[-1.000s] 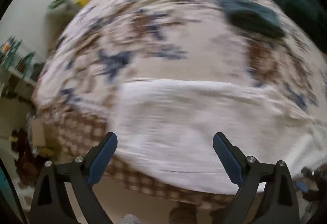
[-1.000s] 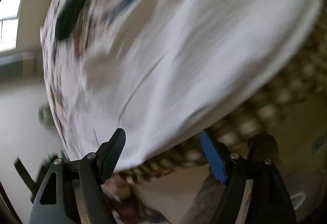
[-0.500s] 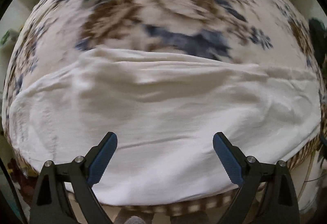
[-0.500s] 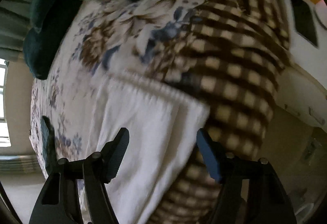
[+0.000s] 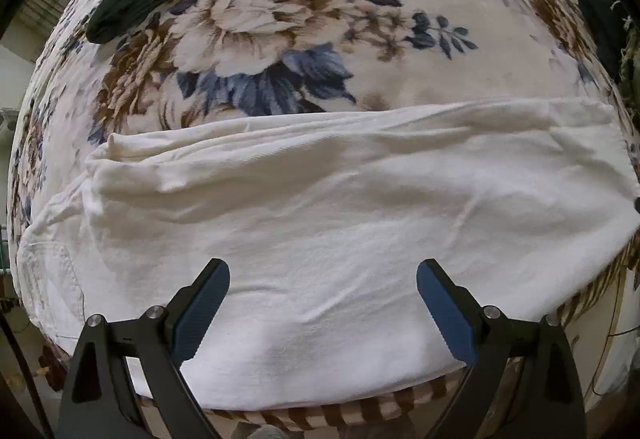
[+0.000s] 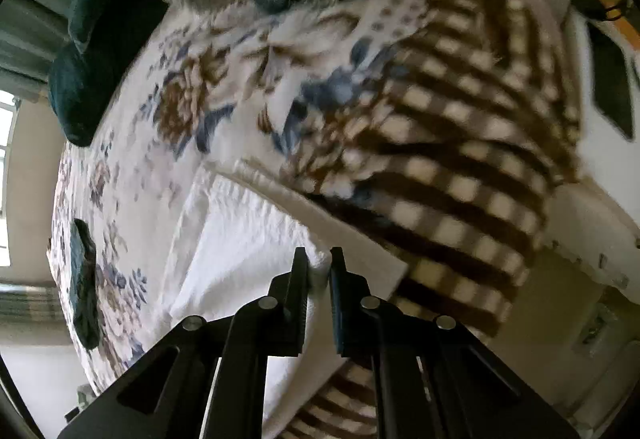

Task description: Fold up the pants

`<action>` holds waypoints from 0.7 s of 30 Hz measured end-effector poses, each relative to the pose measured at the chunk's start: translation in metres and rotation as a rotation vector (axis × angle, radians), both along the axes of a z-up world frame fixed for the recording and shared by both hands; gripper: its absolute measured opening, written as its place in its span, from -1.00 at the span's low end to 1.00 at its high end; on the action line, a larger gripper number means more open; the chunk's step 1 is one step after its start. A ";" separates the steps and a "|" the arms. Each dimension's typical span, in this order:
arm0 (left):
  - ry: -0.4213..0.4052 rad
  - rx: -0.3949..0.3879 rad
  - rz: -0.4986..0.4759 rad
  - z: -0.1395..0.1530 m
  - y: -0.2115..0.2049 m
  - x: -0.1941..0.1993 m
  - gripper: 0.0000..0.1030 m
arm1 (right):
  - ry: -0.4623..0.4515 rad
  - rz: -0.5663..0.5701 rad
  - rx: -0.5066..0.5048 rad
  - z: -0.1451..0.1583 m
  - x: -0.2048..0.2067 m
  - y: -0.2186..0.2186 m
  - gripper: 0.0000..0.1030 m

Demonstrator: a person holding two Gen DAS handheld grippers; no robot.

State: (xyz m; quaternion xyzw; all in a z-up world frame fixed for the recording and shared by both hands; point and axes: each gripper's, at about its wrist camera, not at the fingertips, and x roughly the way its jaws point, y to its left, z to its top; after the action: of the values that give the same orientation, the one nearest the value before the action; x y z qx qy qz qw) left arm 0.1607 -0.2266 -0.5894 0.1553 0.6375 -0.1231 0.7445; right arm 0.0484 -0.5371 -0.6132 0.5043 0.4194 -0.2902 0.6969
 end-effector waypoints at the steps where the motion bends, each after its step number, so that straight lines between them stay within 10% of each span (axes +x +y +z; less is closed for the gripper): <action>1: 0.004 0.000 -0.002 -0.001 -0.001 0.000 0.86 | 0.008 -0.003 0.000 0.002 -0.004 -0.001 -0.80; 12: 0.020 -0.001 0.025 -0.008 0.005 -0.010 0.86 | 0.130 0.010 0.078 -0.038 -0.011 -0.009 -0.77; 18: -0.013 -0.007 0.063 0.001 0.019 0.002 0.86 | 0.142 0.104 0.011 0.009 0.015 -0.013 0.09; 21: -0.033 -0.010 0.093 -0.001 0.018 0.020 0.86 | 0.135 0.215 -0.082 0.027 0.056 -0.014 0.14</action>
State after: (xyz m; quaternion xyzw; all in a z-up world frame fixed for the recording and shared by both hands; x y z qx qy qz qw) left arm 0.1809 -0.2086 -0.5902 0.1239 0.6312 -0.0889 0.7605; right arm 0.1039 -0.5509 -0.5858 0.4067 0.5049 -0.2639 0.7142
